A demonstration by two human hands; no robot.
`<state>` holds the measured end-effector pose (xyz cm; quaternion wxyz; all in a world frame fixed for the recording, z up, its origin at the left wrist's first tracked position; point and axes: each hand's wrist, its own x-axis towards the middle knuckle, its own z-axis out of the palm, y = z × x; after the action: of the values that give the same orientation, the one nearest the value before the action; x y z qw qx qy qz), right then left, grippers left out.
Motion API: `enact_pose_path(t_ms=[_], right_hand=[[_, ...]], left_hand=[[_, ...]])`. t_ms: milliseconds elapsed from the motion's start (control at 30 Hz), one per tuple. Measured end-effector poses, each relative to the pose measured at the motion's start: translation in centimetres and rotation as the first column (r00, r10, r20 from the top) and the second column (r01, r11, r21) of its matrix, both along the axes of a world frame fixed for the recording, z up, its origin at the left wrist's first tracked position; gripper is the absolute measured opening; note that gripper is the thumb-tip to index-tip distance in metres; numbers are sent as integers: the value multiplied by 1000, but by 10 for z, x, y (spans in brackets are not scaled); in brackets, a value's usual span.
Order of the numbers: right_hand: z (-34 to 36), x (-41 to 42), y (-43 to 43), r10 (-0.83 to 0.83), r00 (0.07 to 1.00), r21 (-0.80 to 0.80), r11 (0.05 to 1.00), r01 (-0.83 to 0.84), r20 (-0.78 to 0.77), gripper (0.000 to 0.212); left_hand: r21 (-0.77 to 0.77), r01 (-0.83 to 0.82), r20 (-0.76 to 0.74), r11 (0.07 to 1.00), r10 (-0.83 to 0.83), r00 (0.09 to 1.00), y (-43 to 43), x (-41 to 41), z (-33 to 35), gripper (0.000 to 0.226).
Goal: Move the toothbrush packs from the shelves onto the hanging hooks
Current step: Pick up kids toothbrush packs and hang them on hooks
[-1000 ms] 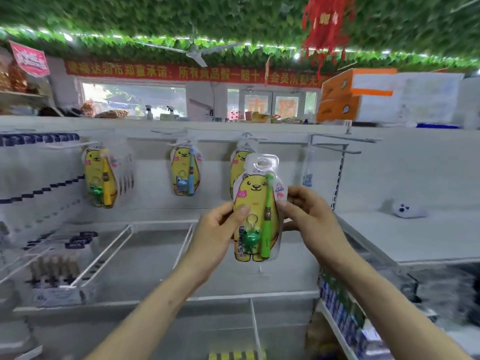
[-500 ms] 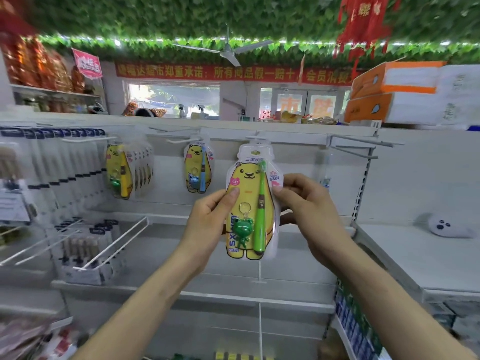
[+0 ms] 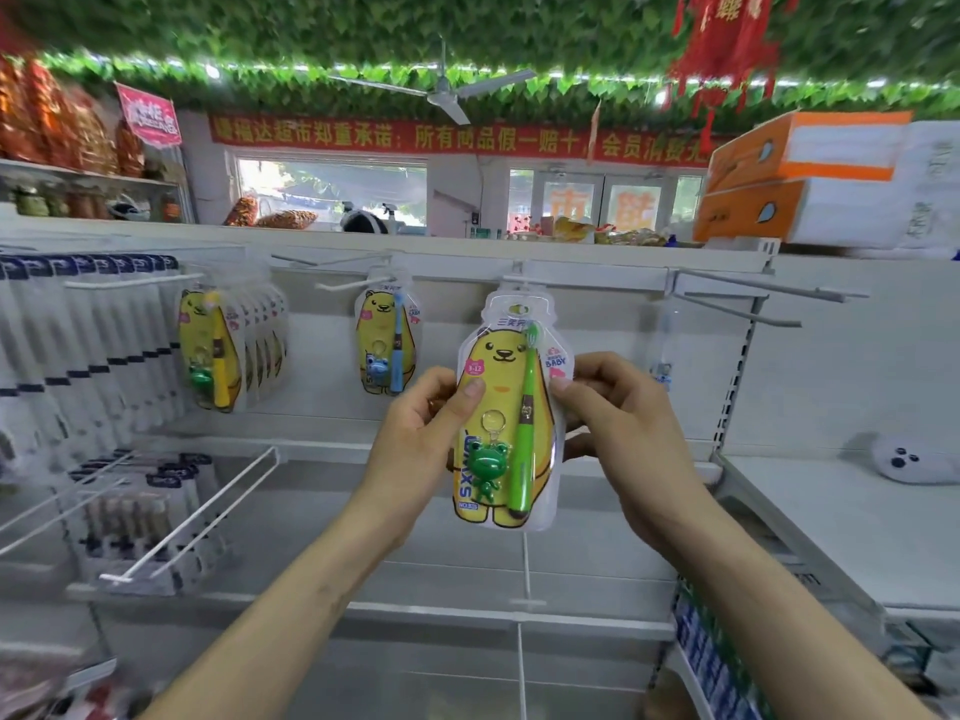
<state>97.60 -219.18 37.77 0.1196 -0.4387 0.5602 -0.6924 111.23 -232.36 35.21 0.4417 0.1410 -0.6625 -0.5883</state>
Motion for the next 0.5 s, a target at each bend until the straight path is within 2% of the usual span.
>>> enact_pose_path(t_ms=[133, 233, 333, 500], right_hand=[[-8, -24, -32, -113, 993, 32, 993, 114, -47, 10], [-12, -53, -62, -202, 977, 78, 975, 208, -72, 17], [-9, -81, -90, -270, 959, 117, 953, 280, -92, 21], [-4, -107, -118, -325, 937, 159, 926, 343, -126, 22]], left_hand=[[-222, -142, 68, 965, 160, 985, -40, -29, -1, 13], [-383, -165, 150, 909, 237, 960, -73, -51, 2, 11], [-436, -148, 205, 888, 258, 944, -100, -73, 4, 13], [-492, -157, 215, 856, 294, 931, -123, -96, 8, 14]])
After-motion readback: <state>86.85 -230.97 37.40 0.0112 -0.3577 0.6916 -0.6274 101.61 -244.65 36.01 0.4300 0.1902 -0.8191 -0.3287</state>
